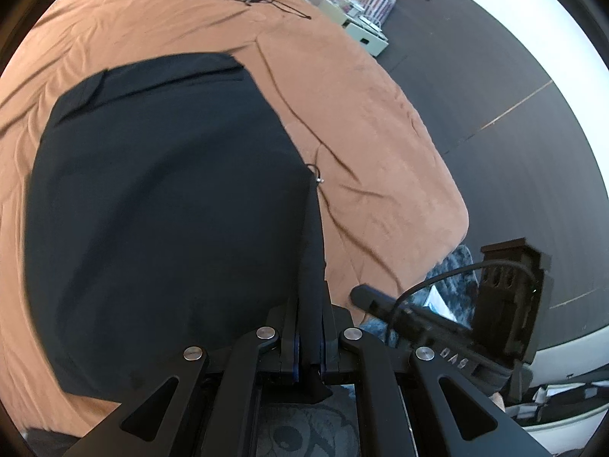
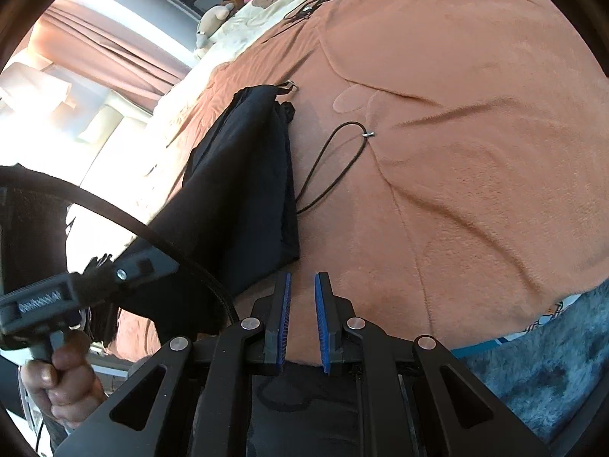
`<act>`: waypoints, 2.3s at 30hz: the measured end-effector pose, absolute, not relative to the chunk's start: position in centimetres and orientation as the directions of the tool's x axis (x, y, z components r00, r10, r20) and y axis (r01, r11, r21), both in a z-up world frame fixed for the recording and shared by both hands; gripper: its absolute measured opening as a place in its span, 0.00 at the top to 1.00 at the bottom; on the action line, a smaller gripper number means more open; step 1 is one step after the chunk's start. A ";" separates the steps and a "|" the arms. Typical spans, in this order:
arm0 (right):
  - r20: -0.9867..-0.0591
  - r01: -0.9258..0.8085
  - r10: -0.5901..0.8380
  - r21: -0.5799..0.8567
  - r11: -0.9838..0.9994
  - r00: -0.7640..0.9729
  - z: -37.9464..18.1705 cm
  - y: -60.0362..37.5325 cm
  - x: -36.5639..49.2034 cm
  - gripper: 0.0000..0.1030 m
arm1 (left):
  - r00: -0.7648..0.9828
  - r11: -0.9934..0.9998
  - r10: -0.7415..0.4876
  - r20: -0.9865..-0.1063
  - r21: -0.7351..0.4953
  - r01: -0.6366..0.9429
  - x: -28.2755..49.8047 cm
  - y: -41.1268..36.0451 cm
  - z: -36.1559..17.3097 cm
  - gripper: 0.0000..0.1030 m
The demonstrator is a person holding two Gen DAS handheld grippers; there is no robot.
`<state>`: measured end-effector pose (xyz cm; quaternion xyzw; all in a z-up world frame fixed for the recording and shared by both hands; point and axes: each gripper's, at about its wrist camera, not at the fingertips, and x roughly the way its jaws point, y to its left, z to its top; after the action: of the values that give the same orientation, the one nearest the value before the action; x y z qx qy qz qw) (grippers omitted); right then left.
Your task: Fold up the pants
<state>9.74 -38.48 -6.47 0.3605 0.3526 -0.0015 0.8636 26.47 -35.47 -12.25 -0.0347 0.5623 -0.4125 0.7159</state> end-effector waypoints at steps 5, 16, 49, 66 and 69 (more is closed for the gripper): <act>-0.616 0.251 0.242 0.603 0.757 0.750 -6.5 -39.2 9.2 0.90 | 0.013 0.654 -0.653 -0.758 -0.555 0.514 25.8 -34.6 -12.7 0.86; -0.570 0.230 0.233 0.623 0.747 0.788 -6.0 -40.0 8.8 0.52 | 0.094 0.689 -0.650 -0.754 -0.533 0.492 26.7 -30.0 -10.8 0.37; -0.688 0.196 0.272 0.521 0.831 0.673 -6.9 -35.5 18.3 0.87 | 0.224 0.837 -0.545 -0.808 -0.508 0.206 36.2 -16.8 -15.5 0.54; -0.628 0.135 0.331 0.576 0.806 0.704 -4.8 -39.1 18.6 0.72 | 0.181 0.822 -0.563 -0.806 -0.524 0.221 39.6 -19.3 -17.5 0.55; -0.616 0.130 0.333 0.584 0.801 0.714 -4.5 -40.1 19.7 0.52 | 0.170 0.820 -0.566 -0.806 -0.530 0.218 39.7 -19.4 -17.8 0.55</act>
<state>19.71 -40.09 -4.51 0.3099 0.3738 0.0583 0.8723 39.75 -19.40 -17.81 -0.1482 0.5888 -0.2612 0.7504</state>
